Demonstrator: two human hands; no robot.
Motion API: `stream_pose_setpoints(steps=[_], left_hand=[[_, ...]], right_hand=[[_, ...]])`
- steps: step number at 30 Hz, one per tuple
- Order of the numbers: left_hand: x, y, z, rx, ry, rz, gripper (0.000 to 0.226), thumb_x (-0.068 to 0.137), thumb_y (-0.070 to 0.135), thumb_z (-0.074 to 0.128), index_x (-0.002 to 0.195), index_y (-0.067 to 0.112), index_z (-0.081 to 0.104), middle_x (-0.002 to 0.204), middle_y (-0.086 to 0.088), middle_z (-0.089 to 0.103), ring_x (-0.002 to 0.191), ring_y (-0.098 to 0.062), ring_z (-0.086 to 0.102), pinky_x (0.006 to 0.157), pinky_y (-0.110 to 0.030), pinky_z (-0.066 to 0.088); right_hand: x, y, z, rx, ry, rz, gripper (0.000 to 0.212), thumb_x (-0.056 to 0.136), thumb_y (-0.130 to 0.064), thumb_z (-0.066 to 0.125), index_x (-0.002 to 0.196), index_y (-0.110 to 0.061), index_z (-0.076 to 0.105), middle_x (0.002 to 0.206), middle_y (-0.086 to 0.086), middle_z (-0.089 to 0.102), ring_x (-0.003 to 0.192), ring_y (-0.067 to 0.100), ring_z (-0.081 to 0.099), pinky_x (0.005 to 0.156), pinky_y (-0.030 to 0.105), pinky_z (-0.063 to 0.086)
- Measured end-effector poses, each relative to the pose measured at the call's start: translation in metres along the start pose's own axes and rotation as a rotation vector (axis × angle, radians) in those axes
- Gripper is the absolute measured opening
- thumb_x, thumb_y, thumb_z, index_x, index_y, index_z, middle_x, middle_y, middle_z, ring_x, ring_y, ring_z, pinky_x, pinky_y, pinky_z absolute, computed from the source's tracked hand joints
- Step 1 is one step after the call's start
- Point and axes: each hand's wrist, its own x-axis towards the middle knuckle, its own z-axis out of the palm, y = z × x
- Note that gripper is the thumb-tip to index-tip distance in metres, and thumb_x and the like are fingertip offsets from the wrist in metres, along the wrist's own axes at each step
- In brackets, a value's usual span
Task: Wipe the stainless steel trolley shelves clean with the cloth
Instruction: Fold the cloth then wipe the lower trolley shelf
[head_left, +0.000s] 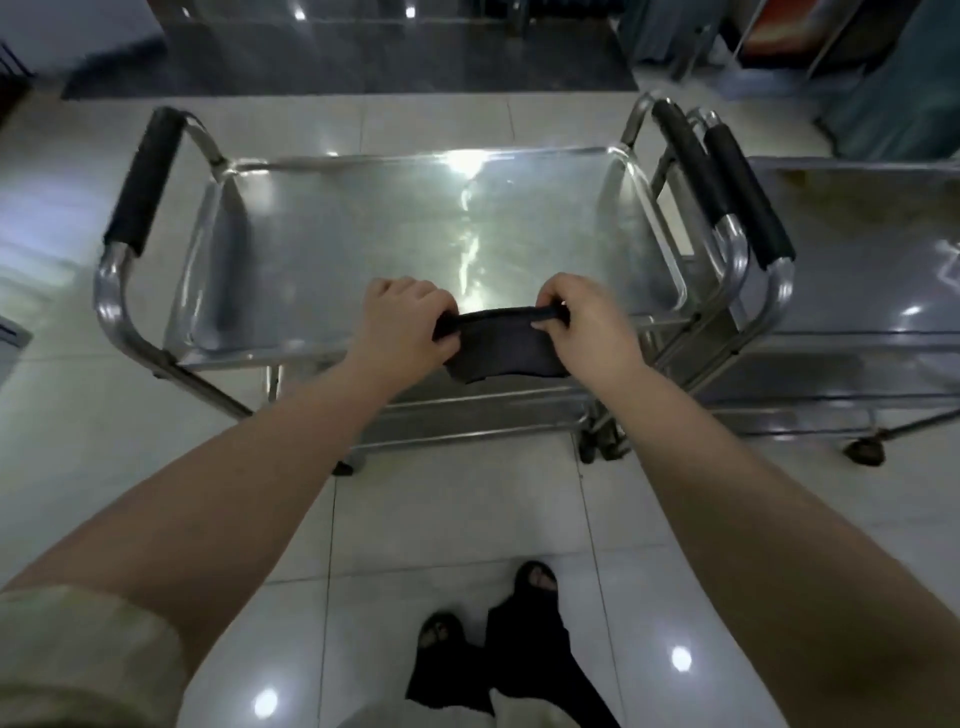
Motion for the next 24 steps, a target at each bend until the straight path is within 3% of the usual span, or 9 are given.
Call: stream_pose_setpoints(steps=[6, 12, 16, 20, 22, 24], left_hand=[[-0.015, 0.017, 0.107, -0.049, -0.129, -0.032, 0.025, 0.061, 0.017, 0.079, 0.083, 0.010, 0.072, 0.080, -0.009, 0.068, 0.078, -0.031, 0.064, 0.074, -0.039, 0.042], [-0.038, 0.013, 0.228, -0.113, -0.335, -0.250, 0.023, 0.078, 0.026, 0.072, 0.100, 0.017, 0.071, 0.098, -0.004, 0.067, 0.097, -0.029, 0.058, 0.082, -0.036, 0.035], [-0.030, -0.006, 0.305, -0.234, -0.310, -0.370, 0.028, 0.081, 0.027, 0.068, 0.107, 0.018, 0.070, 0.103, -0.009, 0.067, 0.100, -0.033, 0.057, 0.089, -0.043, 0.044], [0.010, -0.035, 0.387, -0.217, -0.307, -0.423, 0.036, 0.084, 0.040, 0.055, 0.112, 0.021, 0.069, 0.108, -0.008, 0.069, 0.104, -0.031, 0.059, 0.089, -0.039, 0.043], [0.042, -0.055, 0.425, -0.273, -0.319, -0.458, 0.042, 0.085, 0.042, 0.049, 0.116, 0.021, 0.068, 0.111, -0.010, 0.068, 0.107, -0.031, 0.060, 0.091, -0.041, 0.047], [0.070, -0.078, 0.459, -0.273, -0.292, -0.448, 0.037, 0.088, 0.034, 0.056, 0.121, 0.021, 0.064, 0.118, -0.009, 0.065, 0.112, -0.030, 0.058, 0.095, -0.042, 0.047]], right_hand=[[-0.018, 0.100, 0.053, 0.020, -0.164, 0.128, 0.014, 0.084, -0.005, 0.064, 0.093, -0.014, 0.059, 0.095, -0.001, 0.054, 0.093, 0.021, 0.051, 0.076, 0.031, 0.039], [-0.044, 0.184, 0.132, 0.038, -0.281, 0.218, 0.016, 0.087, -0.001, 0.057, 0.097, -0.013, 0.059, 0.098, 0.006, 0.058, 0.092, 0.024, 0.053, 0.078, 0.040, 0.046], [-0.044, 0.237, 0.188, 0.066, -0.222, 0.311, 0.014, 0.090, -0.005, 0.058, 0.101, -0.011, 0.063, 0.101, 0.006, 0.062, 0.094, 0.022, 0.055, 0.077, 0.028, 0.040], [0.006, 0.298, 0.239, -0.047, -0.251, 0.333, 0.022, 0.097, -0.014, 0.055, 0.115, -0.010, 0.065, 0.113, 0.016, 0.065, 0.104, 0.033, 0.058, 0.086, 0.036, 0.046], [0.050, 0.329, 0.265, -0.097, -0.221, 0.319, 0.023, 0.097, -0.017, 0.055, 0.117, -0.013, 0.065, 0.115, 0.015, 0.066, 0.108, 0.033, 0.059, 0.085, 0.032, 0.044], [0.085, 0.353, 0.292, -0.146, -0.213, 0.347, 0.026, 0.097, -0.014, 0.052, 0.119, -0.017, 0.065, 0.118, 0.012, 0.065, 0.111, 0.030, 0.059, 0.084, 0.029, 0.043]])
